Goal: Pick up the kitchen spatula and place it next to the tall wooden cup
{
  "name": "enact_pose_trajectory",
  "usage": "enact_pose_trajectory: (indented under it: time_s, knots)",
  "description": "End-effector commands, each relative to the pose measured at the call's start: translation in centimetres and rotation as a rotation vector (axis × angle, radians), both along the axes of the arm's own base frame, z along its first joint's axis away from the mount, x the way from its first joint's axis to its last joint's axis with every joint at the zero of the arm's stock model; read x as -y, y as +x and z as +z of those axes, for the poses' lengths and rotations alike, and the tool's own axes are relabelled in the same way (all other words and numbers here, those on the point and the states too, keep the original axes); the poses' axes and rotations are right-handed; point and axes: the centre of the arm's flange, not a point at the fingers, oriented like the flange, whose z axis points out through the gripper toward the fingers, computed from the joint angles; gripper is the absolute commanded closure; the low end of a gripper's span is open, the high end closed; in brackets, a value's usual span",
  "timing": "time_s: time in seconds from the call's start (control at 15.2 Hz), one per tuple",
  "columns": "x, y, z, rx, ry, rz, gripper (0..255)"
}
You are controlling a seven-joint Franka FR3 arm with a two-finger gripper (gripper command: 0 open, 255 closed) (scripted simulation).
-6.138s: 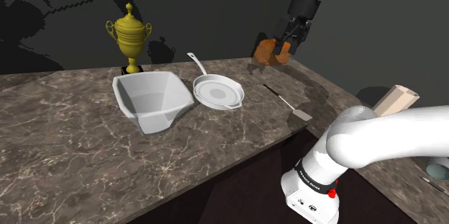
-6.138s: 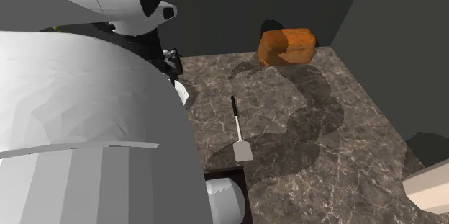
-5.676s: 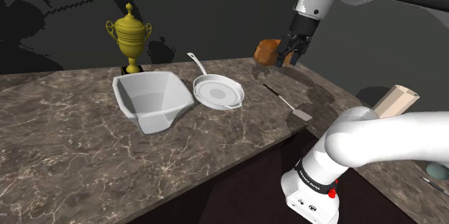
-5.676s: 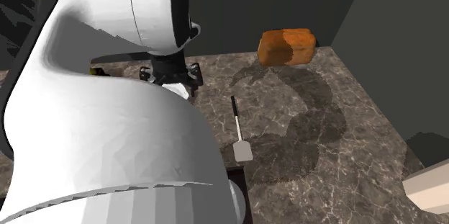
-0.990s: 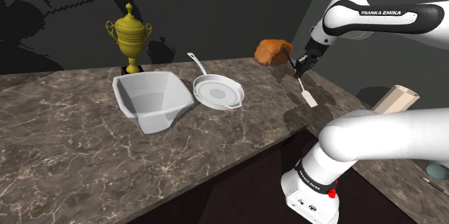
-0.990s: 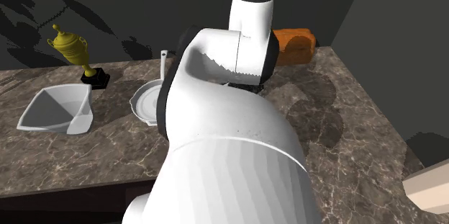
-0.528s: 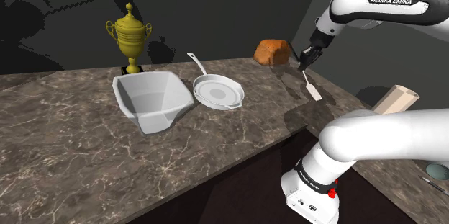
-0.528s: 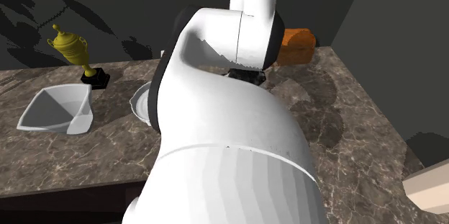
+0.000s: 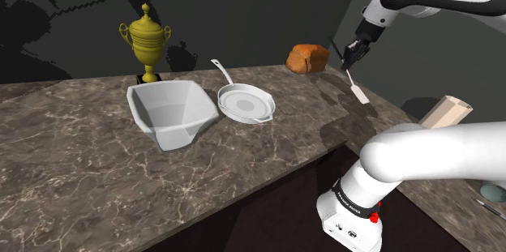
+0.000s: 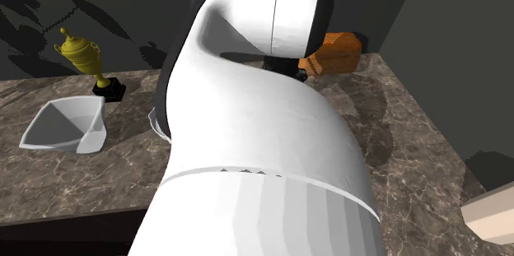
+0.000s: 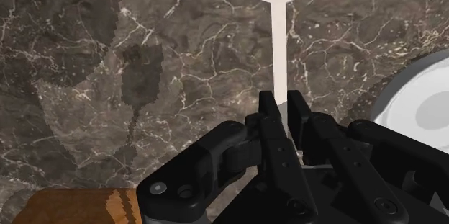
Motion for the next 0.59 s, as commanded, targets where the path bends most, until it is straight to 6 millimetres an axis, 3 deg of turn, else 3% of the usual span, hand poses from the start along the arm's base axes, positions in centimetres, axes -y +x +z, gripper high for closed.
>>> enact_pose_trajectory:
  time_s: [0.0,0.4,0.53]
  knots:
    - [0.0,0.0,1.1,0.000,0.000,0.000,255]
    - [0.0,0.0,4.0,0.000,0.000,0.000,255]
    - [2.4,-1.0,4.0,0.000,0.000,0.000,255]
